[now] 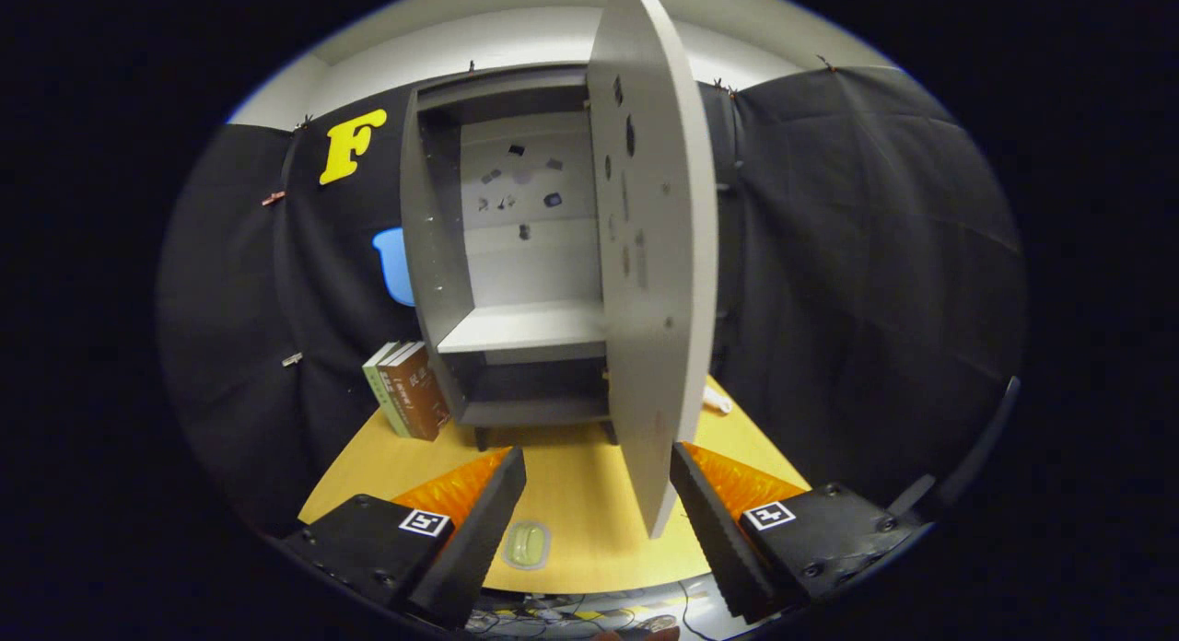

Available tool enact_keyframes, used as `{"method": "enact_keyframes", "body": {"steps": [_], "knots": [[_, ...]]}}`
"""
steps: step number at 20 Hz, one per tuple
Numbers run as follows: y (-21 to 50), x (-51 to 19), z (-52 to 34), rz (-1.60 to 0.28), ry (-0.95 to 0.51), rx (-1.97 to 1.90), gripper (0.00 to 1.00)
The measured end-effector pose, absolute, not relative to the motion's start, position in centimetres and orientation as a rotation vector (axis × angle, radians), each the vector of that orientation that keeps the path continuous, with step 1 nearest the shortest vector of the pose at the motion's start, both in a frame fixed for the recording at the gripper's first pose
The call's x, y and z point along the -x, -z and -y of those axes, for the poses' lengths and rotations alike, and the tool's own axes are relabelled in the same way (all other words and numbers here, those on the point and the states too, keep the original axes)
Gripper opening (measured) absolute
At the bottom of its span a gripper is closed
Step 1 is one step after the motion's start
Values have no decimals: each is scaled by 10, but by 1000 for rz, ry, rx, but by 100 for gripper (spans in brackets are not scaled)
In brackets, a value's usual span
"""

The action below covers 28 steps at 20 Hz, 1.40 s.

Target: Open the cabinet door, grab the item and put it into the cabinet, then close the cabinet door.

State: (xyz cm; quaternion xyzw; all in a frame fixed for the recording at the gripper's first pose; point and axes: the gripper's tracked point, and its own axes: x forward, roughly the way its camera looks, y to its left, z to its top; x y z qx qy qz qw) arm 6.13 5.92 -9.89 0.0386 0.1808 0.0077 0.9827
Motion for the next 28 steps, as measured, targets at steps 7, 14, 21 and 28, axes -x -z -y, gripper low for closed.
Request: {"method": "enact_keyframes", "body": {"steps": [7,14,21,28], "knots": [[147,-31,-81,-618,-77,-81,100],[183,-9,-83,-801,-114,-2,99],[207,6,-75,-925,-76,55,81],[222,15,-76,-1015,-35,49,40]]}}
